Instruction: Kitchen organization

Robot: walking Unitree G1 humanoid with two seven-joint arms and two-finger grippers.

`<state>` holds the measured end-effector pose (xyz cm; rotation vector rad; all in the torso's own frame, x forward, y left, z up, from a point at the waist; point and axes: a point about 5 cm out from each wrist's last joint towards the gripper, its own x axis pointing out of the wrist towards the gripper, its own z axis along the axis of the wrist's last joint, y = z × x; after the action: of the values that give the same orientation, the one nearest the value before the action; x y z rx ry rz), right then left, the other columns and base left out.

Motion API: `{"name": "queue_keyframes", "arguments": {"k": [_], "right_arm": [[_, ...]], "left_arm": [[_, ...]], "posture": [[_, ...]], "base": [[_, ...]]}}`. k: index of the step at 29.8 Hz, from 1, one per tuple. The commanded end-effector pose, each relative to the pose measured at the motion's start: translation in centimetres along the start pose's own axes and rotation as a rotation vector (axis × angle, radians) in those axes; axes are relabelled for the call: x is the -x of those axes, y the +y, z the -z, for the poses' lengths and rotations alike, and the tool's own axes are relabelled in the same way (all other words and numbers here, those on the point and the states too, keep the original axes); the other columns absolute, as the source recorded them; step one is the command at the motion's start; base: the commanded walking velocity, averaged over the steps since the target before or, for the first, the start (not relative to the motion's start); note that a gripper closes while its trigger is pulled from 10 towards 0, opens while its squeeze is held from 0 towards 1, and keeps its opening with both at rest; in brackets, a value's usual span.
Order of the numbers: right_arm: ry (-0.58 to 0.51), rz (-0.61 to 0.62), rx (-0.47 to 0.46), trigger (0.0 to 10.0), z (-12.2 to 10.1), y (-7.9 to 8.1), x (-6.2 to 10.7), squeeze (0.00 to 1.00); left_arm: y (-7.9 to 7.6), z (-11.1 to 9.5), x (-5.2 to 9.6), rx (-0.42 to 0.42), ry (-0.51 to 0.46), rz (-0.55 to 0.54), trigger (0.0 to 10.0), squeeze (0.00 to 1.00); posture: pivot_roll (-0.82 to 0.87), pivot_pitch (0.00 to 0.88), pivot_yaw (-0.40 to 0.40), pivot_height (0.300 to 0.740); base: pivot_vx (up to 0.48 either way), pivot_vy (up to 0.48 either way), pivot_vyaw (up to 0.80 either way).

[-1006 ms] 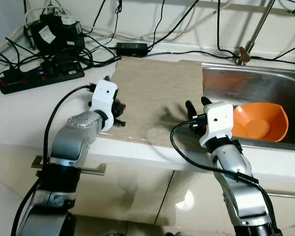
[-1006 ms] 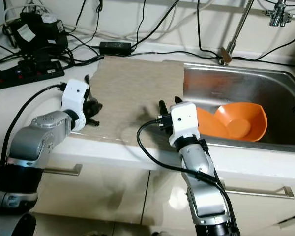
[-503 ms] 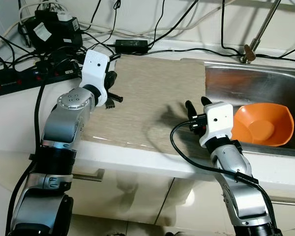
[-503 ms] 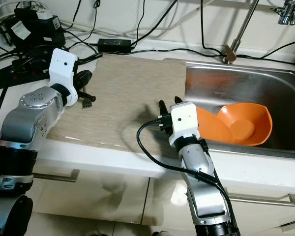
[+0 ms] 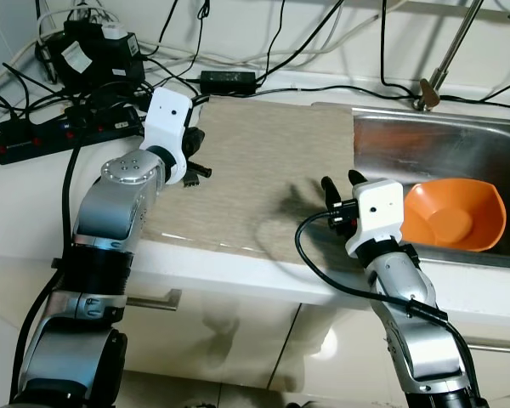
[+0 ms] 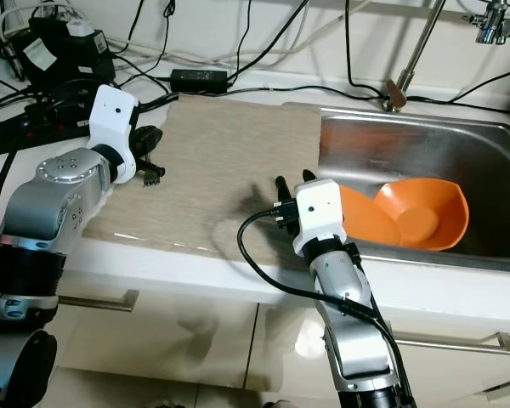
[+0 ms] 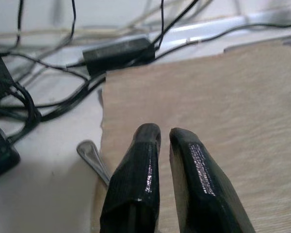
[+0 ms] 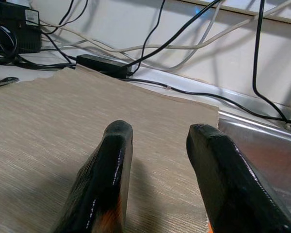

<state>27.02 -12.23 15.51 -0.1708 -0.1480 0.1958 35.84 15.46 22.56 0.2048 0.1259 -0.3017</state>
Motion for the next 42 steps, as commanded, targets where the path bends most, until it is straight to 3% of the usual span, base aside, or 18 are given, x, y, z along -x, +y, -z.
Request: {"name": "queue_keyframes", "arguments": {"k": [1, 7, 8, 16, 20, 22, 26, 27, 35, 42], "right_arm": [[0.001, 0.002, 0.003, 10.0, 0.0, -0.2, 0.2, 0.0], [0.002, -0.006, 0.003, 10.0, 0.0, -0.2, 0.1, 0.0], [0.001, -0.014, 0.001, 10.0, 0.0, -0.1, -0.1, 0.0], [-0.004, -0.025, -0.004, 10.0, -0.1, 0.2, -0.4, 0.0], [-0.013, -0.019, -0.007, 10.0, -0.3, 0.0, -0.6, 0.0], [-0.013, -0.019, -0.007, 10.0, -0.3, 0.0, -0.6, 0.0], [-0.018, -0.015, -0.008, 10.0, -0.4, 0.1, -0.6, 0.0], [-0.018, -0.013, -0.008, 10.0, -0.4, 0.1, -0.5, 0.0], [-0.013, -0.007, -0.008, 10.0, -0.2, 0.1, -0.4, 0.0], [-0.008, -0.014, -0.01, 10.0, -0.1, 0.3, -0.5, 0.0]], "left_arm": [[0.1, 0.1, 0.5, 0.026, 0.007, -0.021, 10.0, 0.0], [0.5, 0.2, 1.5, 0.08, 0.062, -0.083, 10.0, 0.0], [0.8, 0.0, 1.7, 0.069, 0.05, -0.091, 10.0, 1.0], [0.7, 1.3, 1.6, 0.078, 0.089, -0.099, 10.0, 1.0], [-0.3, 3.4, 1.5, 0.149, 0.19, -0.072, 10.0, 1.0], [-0.4, 3.6, 1.4, 0.16, 0.198, -0.069, 10.0, 1.0], [-1.6, 4.3, 0.8, 0.266, 0.268, -0.041, 10.0, 1.0], [-2.0, 4.1, 0.7, 0.296, 0.274, -0.037, 10.0, 0.0], [-2.8, 3.3, 0.9, 0.354, 0.285, -0.015, 10.0, 0.0], [-3.2, 4.5, 1.3, 0.35, 0.37, -0.021, 10.0, 0.0]], "posture": [[-0.03, 0.0, -0.023, 0.732], [-0.01, 0.0, -0.033, 0.732], [-0.01, 0.0, -0.036, 0.732], [0.0, 0.0, -0.038, 0.732], [-0.01, 0.0, -0.032, 0.732], [-0.01, 0.0, -0.031, 0.732], [-0.01, 0.0, -0.019, 0.732], [-0.01, 0.0, -0.016, 0.732], [-0.01, 0.0, -0.013, 0.732], [0.0, 0.0, -0.017, 0.732]], "base": [[0.0, 0.0, 0.0], [0.0, 0.0, 0.0], [0.0, 0.0, 0.0], [0.0, 0.0, 0.0], [0.0, 0.0, 0.0], [0.0, 0.0, 0.0], [0.0, 0.0, 0.0], [0.0, 0.0, 0.0], [0.0, 0.0, 0.0], [0.0, 0.0, 0.0]]}}
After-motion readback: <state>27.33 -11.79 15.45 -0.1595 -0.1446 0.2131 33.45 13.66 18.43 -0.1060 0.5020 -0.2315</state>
